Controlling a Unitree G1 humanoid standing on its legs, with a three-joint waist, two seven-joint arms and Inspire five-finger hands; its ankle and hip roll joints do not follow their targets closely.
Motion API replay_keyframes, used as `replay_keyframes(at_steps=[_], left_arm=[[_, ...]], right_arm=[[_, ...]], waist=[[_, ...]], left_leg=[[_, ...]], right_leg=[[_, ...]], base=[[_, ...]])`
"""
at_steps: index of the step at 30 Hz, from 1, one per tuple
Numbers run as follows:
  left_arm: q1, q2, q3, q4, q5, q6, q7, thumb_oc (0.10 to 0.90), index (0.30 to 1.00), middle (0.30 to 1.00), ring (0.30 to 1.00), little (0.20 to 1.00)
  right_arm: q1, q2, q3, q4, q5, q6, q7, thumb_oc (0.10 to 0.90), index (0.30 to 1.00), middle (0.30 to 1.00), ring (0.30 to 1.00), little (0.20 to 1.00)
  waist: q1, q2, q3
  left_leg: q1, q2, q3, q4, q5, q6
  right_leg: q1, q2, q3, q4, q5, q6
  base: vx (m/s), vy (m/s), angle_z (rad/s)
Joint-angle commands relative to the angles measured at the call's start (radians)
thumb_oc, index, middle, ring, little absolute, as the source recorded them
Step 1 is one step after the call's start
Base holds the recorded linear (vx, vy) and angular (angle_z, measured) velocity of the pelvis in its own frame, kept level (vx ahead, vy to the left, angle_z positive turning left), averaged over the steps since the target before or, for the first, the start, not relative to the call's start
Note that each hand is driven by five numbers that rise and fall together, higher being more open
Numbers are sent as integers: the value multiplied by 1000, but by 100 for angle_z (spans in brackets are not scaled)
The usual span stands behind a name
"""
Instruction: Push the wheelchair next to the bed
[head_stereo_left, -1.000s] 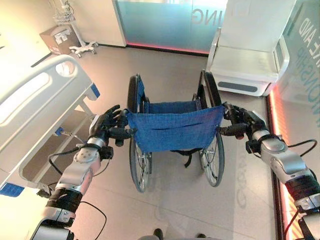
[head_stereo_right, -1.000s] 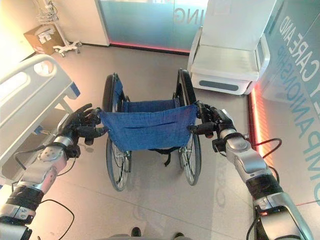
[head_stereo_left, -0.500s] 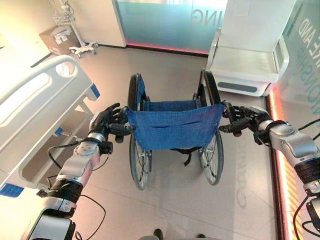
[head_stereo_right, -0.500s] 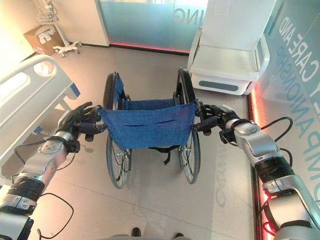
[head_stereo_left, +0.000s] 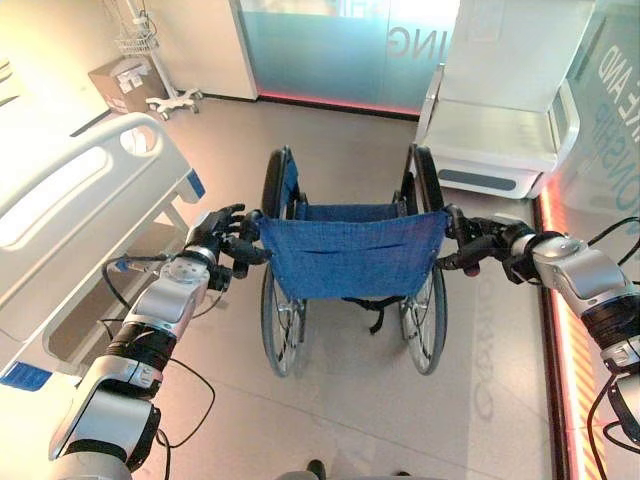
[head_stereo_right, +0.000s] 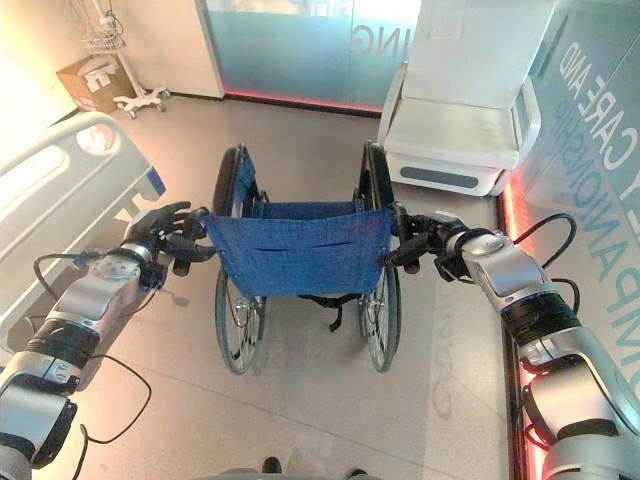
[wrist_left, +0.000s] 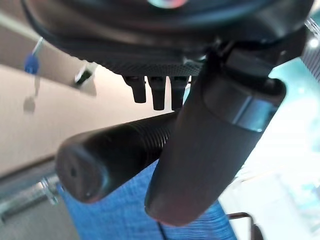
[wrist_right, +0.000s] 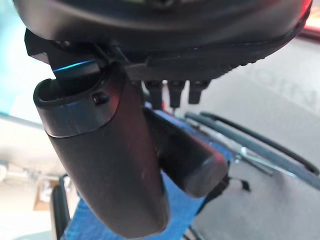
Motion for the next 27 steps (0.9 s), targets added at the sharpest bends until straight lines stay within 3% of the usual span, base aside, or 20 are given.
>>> replay_keyframes(at_steps=[1,5,15,20,27], left_arm=[[71,232,-2,209,262,181,21,800,900,900,900,900],[18,247,-55,212,335,287,-34,800,900,900,900,900],[-16,249,-61,205,336,341,-10,800,900,900,900,900],[38,219,-37,195,310,395,-114,800,900,900,900,900],[96,158,-7,233,230,411,-186,800,900,900,900,900]], right_arm=[[-74,-90,48,64,-95,0,-18,800,900,900,900,900],[-86,-83,57,57,-104,7,-10,800,900,900,900,900],[-74,-75,47,44,-137,17,7,800,900,900,900,900],[-34,-70,9,2,-142,17,-7,800,900,900,900,900],[-11,-61,-12,-24,-168,32,23,800,900,900,900,900]], waist=[[33,-51,-47],[29,-49,-45],[29,-50,-40],[28,-49,-34],[22,-44,-33]], left_leg=[[-38,-46,33,47,-50,-5],[-39,-50,34,50,-52,-4],[-47,-52,32,60,-54,-3],[-51,-53,29,63,-55,-1],[-49,-54,31,62,-55,0]], right_leg=[[-74,-21,10,94,-13,9],[-75,-19,11,97,-13,9],[-79,-19,13,99,-12,9],[-84,-18,16,102,-12,10],[-87,-16,19,106,-12,10]], base=[[0,0,0],[0,0,0],[0,0,0],[0,0,0],[0,0,0]])
